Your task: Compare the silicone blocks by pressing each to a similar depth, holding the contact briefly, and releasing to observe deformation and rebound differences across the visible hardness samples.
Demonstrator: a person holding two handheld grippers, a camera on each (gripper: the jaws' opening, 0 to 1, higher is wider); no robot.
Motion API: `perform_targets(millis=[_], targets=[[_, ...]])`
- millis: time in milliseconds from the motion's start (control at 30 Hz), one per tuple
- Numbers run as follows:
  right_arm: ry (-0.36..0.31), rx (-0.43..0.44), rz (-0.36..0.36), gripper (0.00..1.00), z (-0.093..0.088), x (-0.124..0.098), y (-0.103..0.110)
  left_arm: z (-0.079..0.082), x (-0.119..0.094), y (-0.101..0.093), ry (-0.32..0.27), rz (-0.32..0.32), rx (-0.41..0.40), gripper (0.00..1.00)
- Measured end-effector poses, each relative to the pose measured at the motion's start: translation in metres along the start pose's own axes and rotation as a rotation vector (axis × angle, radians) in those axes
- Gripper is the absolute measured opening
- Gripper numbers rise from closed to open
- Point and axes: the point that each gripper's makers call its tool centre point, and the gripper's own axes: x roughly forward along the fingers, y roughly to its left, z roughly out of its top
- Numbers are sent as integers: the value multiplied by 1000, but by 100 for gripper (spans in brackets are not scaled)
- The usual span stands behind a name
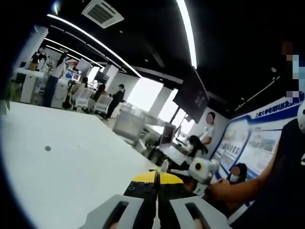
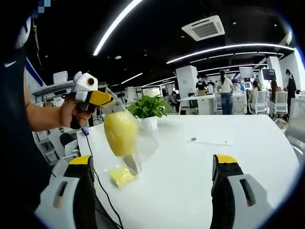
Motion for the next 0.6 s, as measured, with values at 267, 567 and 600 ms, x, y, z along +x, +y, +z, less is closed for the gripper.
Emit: perform_targets(millis=[267,567,600], targets=[[16,47,-45,97,-19,-16,-2,-27,3,8,24,0,-64,0],[52,52,-69,97,-41,-27,0,-60,3,26,28,6,-138,0],[64,64,-76,97,-48,-28,-1,-65,3,28,31,13,-148,0]])
